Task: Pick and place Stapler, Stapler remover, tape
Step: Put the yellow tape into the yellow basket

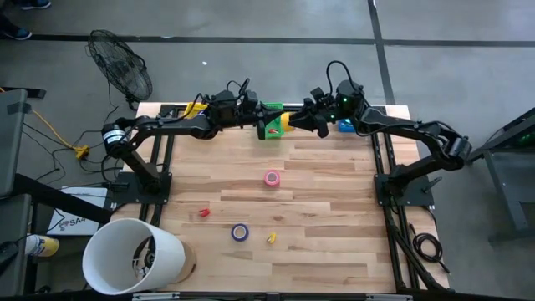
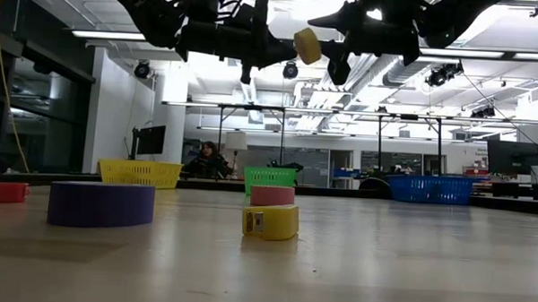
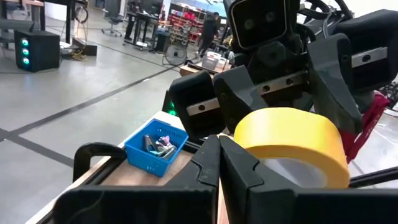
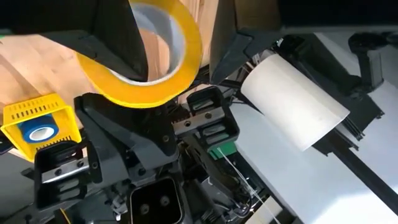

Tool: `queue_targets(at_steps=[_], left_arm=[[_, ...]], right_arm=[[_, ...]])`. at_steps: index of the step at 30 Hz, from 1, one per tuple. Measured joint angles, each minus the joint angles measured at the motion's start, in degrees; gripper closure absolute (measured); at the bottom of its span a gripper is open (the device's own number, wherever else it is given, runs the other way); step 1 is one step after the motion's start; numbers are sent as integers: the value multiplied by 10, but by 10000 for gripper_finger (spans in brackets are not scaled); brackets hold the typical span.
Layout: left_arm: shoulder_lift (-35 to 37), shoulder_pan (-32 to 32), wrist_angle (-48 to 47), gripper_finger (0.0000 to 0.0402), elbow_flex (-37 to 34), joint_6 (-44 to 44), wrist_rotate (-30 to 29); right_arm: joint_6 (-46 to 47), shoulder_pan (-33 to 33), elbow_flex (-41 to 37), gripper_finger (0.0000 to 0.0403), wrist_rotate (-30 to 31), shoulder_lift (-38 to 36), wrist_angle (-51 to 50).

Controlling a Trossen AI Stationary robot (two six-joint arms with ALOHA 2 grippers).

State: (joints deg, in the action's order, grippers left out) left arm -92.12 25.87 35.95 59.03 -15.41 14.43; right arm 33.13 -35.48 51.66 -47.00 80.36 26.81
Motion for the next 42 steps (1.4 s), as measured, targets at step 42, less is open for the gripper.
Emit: queue_targets(at_steps=[42], left_arm=[[0,0,-19,401,22,-11,35]], right_arm=[[-22,21,0,373,51,-1,6]])
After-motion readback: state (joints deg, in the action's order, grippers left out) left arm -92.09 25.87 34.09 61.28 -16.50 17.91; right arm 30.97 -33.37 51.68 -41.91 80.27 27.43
